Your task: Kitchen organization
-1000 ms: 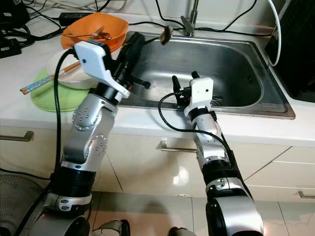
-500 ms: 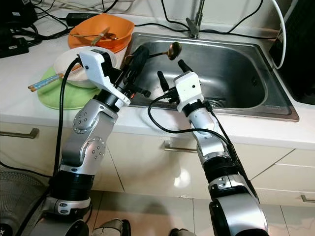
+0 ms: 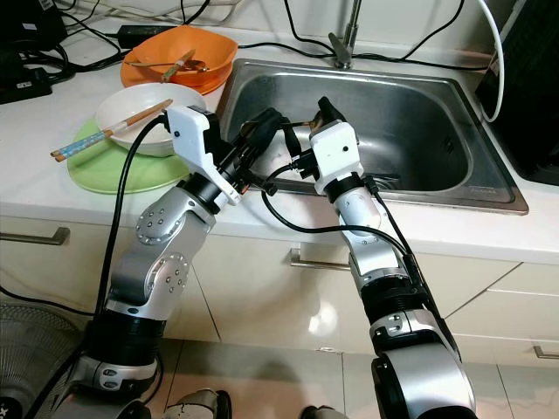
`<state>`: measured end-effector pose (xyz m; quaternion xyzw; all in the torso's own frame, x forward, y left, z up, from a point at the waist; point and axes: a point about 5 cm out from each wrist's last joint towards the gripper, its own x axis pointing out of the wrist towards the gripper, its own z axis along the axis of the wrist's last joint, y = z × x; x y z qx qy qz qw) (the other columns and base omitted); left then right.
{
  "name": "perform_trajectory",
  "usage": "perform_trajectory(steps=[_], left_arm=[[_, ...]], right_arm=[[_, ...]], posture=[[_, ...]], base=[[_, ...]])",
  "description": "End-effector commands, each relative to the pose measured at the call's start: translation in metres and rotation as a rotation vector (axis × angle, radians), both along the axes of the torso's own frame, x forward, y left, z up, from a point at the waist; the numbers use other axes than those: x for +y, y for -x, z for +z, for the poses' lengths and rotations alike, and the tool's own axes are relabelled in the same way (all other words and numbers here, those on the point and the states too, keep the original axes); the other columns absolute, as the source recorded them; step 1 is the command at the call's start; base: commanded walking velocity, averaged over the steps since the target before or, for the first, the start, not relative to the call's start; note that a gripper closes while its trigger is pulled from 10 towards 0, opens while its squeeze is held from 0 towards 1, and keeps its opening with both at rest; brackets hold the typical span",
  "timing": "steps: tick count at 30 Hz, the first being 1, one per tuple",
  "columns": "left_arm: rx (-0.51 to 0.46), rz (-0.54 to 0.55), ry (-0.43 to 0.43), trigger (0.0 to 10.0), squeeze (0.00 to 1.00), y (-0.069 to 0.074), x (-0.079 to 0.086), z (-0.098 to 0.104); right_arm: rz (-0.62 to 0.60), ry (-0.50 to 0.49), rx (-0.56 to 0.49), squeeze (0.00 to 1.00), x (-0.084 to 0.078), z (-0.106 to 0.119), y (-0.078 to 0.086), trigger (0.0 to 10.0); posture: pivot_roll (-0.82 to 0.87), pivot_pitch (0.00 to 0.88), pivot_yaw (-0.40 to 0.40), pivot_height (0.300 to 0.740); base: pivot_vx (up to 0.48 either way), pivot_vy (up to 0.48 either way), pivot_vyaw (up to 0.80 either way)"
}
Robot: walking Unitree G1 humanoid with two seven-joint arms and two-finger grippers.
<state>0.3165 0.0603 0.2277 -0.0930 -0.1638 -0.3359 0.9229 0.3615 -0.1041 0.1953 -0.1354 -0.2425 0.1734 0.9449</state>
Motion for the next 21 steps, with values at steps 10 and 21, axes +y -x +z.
perform_trajectory(steps=[10, 21], left_arm=[[0.007, -0.036, -0.062, 10.0, 0.00, 0.002, -0.004, -0.001], [0.014, -0.078, -0.136, 10.0, 0.00, 0.000, -0.010, -0.002]], right_arm=[[0.013, -0.005, -0.027, 0.00, 0.005, 0.006, 0.002, 10.0], [0.034, -0.002, -0.027, 0.00, 0.009, 0.007, 0.003, 10.0]], posture=[[0.13, 0.084, -0.030, 0.740], [0.14, 0.090, -0.031, 0.740]], base=[[0.000, 0.000, 0.00], [0.000, 0.000, 0.00]])
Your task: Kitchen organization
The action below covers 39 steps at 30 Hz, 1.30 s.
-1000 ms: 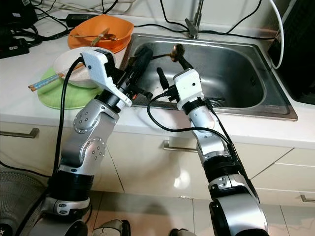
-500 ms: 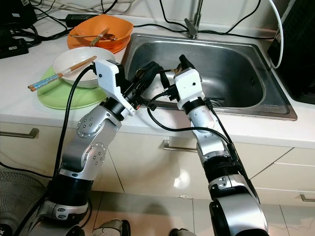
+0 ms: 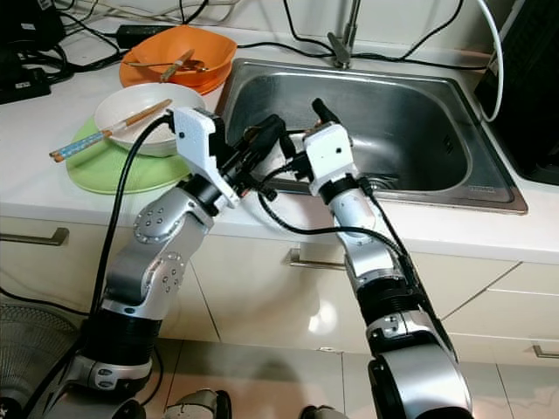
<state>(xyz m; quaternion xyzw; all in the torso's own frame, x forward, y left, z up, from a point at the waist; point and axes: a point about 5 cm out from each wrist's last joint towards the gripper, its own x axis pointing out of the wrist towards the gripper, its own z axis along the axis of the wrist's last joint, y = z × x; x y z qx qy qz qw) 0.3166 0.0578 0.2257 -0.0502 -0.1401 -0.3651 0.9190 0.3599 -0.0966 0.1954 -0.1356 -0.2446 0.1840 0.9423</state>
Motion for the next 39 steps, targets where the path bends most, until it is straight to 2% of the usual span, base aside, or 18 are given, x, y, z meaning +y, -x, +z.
perform_trajectory(steps=[1, 9, 10, 11, 13, 20, 34, 39], left_arm=[[0.006, -0.031, -0.033, 10.0, 0.00, -0.001, -0.007, 0.000], [-0.022, -0.006, -0.055, 10.0, 0.00, -0.008, -0.001, 0.008], [-0.029, 0.004, -0.056, 10.0, 0.00, -0.010, 0.001, 0.010], [-0.032, 0.007, -0.056, 10.0, 0.00, -0.011, 0.002, 0.011], [-0.036, 0.010, -0.060, 10.0, 0.00, -0.012, 0.004, 0.013], [-0.040, 0.022, -0.056, 10.0, 0.00, -0.014, 0.007, 0.015], [-0.016, -0.003, 0.009, 10.0, 0.00, -0.015, 0.012, 0.024], [-0.009, 0.018, -0.002, 10.0, 0.00, -0.016, 0.013, 0.023]], right_arm=[[0.013, -0.007, -0.024, 0.00, 0.002, 0.006, 0.001, 10.0], [0.015, -0.007, -0.022, 0.00, 0.002, 0.006, 0.001, 10.0], [0.014, -0.009, -0.019, 0.00, 0.002, 0.005, 0.001, 9.6], [0.015, -0.009, -0.017, 0.00, 0.002, 0.005, 0.001, 5.8], [0.016, -0.009, -0.014, 0.00, 0.002, 0.004, 0.001, 0.0], [0.009, -0.009, -0.009, 0.00, 0.001, 0.003, 0.001, 0.0], [0.014, -0.003, 0.002, 0.00, 0.002, -0.002, 0.003, 0.0], [0.021, 0.001, 0.005, 0.00, 0.003, -0.003, 0.003, 0.0]], posture=[[0.14, 0.090, -0.031, 0.740], [0.14, 0.091, -0.029, 0.740], [0.14, 0.092, -0.028, 0.740], [0.14, 0.092, -0.029, 0.740], [0.14, 0.092, -0.029, 0.740], [0.14, 0.095, -0.027, 0.740], [0.14, 0.099, -0.024, 0.740], [0.15, 0.099, -0.025, 0.740]], base=[[0.000, 0.000, 0.00], [0.000, 0.000, 0.00], [0.000, 0.000, 0.00], [0.000, 0.000, 0.00], [0.000, 0.000, 0.00], [0.000, 0.000, 0.00], [0.000, 0.000, 0.00], [0.000, 0.000, 0.00]])
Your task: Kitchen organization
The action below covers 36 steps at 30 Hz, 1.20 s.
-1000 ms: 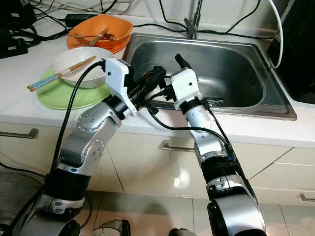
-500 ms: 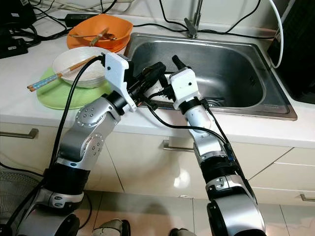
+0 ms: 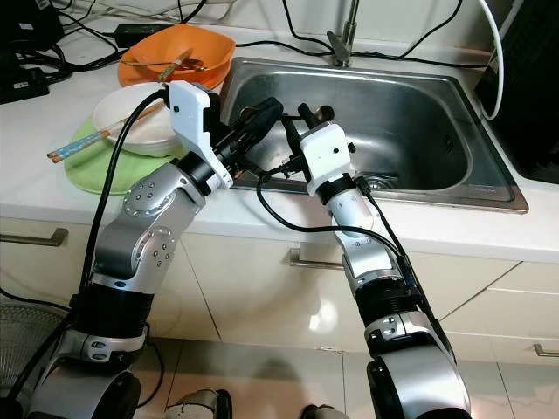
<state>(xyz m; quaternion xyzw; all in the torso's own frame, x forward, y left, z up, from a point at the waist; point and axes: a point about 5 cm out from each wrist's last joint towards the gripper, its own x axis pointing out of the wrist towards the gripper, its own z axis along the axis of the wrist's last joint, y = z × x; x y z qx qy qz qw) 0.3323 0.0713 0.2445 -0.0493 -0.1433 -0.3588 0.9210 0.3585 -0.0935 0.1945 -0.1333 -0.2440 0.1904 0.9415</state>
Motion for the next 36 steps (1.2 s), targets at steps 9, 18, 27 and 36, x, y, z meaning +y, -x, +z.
perform_trajectory(steps=[9, 18, 27, 36], left_arm=[[0.039, -0.029, -0.014, 10.0, 0.00, 0.002, -0.004, -0.001], [0.057, -0.038, -0.031, 10.0, 1.00, 0.002, -0.006, -0.003], [0.028, -0.121, 0.015, 10.0, 1.00, 0.013, -0.016, 0.005], [-0.015, -0.109, 0.051, 10.0, 1.00, 0.018, -0.012, 0.013]], right_arm=[[0.009, 0.000, 0.002, 0.00, 0.001, -0.002, 0.002, 0.0], [0.003, 0.000, 0.004, 0.00, 0.001, -0.003, 0.002, 0.0], [-0.009, 0.000, 0.005, 0.00, 0.000, -0.004, 0.002, 0.0], [-0.033, -0.002, 0.010, 0.00, -0.003, -0.005, 0.001, 0.0]], posture=[[0.15, 0.101, -0.022, 0.740], [0.15, 0.103, -0.021, 0.740], [0.15, 0.105, -0.021, 0.740], [0.15, 0.105, -0.021, 0.740]], base=[[0.000, 0.000, 0.00], [0.000, 0.000, 0.00], [0.000, 0.000, 0.00], [0.000, 0.000, 0.00]])
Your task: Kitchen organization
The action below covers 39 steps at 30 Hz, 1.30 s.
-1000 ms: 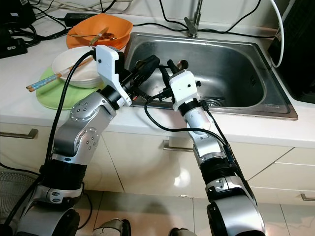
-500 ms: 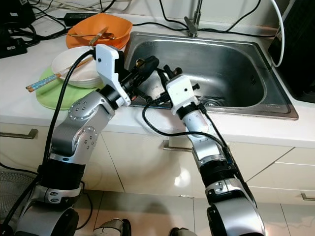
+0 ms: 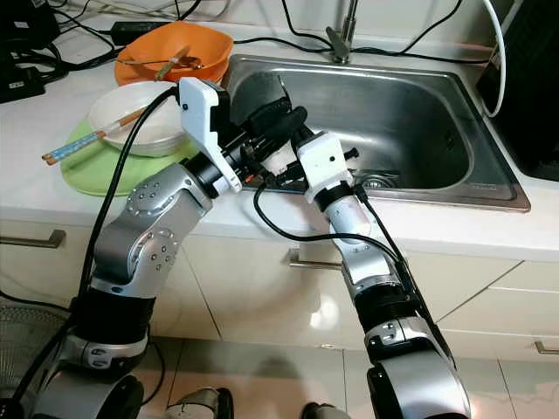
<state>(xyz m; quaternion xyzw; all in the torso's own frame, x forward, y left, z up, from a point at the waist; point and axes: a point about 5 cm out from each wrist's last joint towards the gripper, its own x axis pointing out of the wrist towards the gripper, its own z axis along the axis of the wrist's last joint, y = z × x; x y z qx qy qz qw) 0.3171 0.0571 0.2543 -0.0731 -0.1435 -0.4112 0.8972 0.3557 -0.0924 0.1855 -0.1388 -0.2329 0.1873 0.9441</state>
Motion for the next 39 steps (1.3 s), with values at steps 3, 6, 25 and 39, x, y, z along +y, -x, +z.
perform_trajectory(steps=[3, 6, 25, 39], left_arm=[[-0.026, 0.045, 0.029, 10.0, 0.00, 0.003, 0.008, 0.002], [-0.018, 0.092, 0.039, 10.0, 0.00, 0.003, 0.015, -0.002], [0.093, 0.278, -0.037, 10.0, 0.00, 0.005, 0.045, -0.037], [0.237, 0.239, -0.206, 10.0, 0.00, 0.015, 0.037, -0.072]], right_arm=[[-0.051, -0.022, -0.009, 0.00, -0.009, 0.005, -0.004, 0.0], [-0.125, -0.061, 0.013, 0.00, -0.019, 0.009, -0.011, 0.0], [-0.335, -0.209, 0.278, 0.00, -0.063, 0.014, -0.047, 10.0], [-0.344, -0.205, 0.487, 0.00, -0.061, -0.009, -0.052, 10.0]], posture=[[0.15, 0.105, -0.022, 0.740], [0.15, 0.105, -0.023, 0.740], [0.15, 0.088, -0.048, 0.740], [0.16, 0.077, -0.053, 0.740]], base=[[0.000, 0.000, 0.00], [0.000, 0.000, 0.00], [0.000, 0.000, 0.00], [0.000, 0.000, 0.00]])
